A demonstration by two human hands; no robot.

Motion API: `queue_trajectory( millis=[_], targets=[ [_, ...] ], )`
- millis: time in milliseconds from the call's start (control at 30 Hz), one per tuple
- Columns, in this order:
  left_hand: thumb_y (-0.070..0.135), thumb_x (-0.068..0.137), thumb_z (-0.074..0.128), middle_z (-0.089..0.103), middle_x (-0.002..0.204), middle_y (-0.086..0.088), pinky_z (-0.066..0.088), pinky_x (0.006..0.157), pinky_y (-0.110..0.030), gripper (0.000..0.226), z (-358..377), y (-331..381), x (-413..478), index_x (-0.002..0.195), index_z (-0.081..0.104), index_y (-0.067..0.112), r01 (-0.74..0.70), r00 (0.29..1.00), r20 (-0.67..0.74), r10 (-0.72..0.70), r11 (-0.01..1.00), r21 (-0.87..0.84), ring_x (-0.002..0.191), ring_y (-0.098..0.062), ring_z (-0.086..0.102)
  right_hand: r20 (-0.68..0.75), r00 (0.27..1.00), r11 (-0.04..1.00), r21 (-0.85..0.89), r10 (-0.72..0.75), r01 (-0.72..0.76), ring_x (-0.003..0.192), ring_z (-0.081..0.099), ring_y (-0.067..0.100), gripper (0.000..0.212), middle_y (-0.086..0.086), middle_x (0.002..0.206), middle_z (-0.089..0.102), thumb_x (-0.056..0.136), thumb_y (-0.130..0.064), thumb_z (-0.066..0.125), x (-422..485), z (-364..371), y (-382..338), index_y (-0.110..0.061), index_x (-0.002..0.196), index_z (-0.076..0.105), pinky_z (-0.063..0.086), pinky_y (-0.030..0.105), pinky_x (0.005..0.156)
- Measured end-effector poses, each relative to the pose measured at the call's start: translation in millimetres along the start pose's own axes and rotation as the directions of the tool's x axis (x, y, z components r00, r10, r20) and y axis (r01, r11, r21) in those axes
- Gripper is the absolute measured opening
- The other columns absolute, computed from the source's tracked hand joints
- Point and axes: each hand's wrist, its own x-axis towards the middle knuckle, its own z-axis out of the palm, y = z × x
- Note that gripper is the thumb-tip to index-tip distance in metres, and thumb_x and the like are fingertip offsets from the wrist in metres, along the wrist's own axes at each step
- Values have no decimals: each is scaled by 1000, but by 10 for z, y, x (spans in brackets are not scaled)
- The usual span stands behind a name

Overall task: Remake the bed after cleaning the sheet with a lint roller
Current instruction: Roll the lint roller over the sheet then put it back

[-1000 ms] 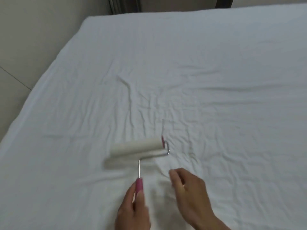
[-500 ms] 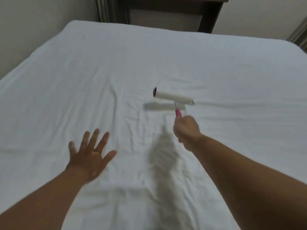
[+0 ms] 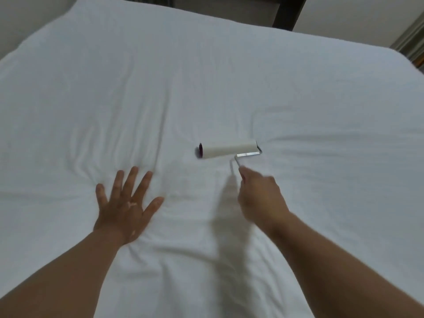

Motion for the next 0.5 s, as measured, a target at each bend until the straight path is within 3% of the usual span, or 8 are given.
queue_trajectory(
  millis=[100, 167, 233, 300, 500],
  targets=[
    [80, 84, -9, -37, 158, 11, -11, 118, -61, 75, -79, 58, -57, 148, -29, 46, 12, 998, 54, -14, 999, 32, 147, -18, -33, 75, 993, 996, -1, 91, -91, 74, 51, 31, 37, 7, 94, 65, 99, -25, 30, -873, -42, 209, -41, 132, 37, 39, 33, 65],
    [79, 84, -12, -30, 162, 5, -8, 118, -61, 77, -132, 115, -162, 150, -27, 42, 10, 999, 47, -13, 998, 66, 150, -23, -26, 92, 993, 997, 7, 79, -80, 85, 60, 36, 38, 8, 96, 67, 99, -22, 32, -962, -39, 208, -36, 132, 43, 41, 34, 67],
    [80, 83, -14, -24, 164, -2, -4, 119, -61, 79, -117, 198, -351, 151, -26, 41, -20, 1000, 22, 18, 995, 94, 151, -28, -20, 83, 996, 999, -6, 34, -34, 92, 62, 40, 29, 10, 100, 68, 91, -13, 36, -651, -44, 136, -25, 110, 55, 41, 34, 70],
    [82, 81, -14, -20, 165, -7, -5, 118, -60, 80, -46, 272, -596, 151, -24, 44, -61, 998, 4, 61, 992, 110, 152, -31, -17, 106, 993, 998, 41, 52, -56, 91, 58, 39, 19, 12, 99, 63, 81, -9, 36, -341, -101, 3, -19, 86, 51, 38, 31, 69],
    [78, 90, -1, -2, 167, -14, 7, 117, -64, 76, 166, 380, -1183, 156, -11, 41, -173, 981, -61, 185, 971, 167, 153, -35, 0, 121, 991, 995, 79, 53, -63, 69, 48, 27, 15, 3, 78, 54, 82, -7, 34, -843, -59, 207, -19, 79, 43, 27, 28, 49]
  ],
)
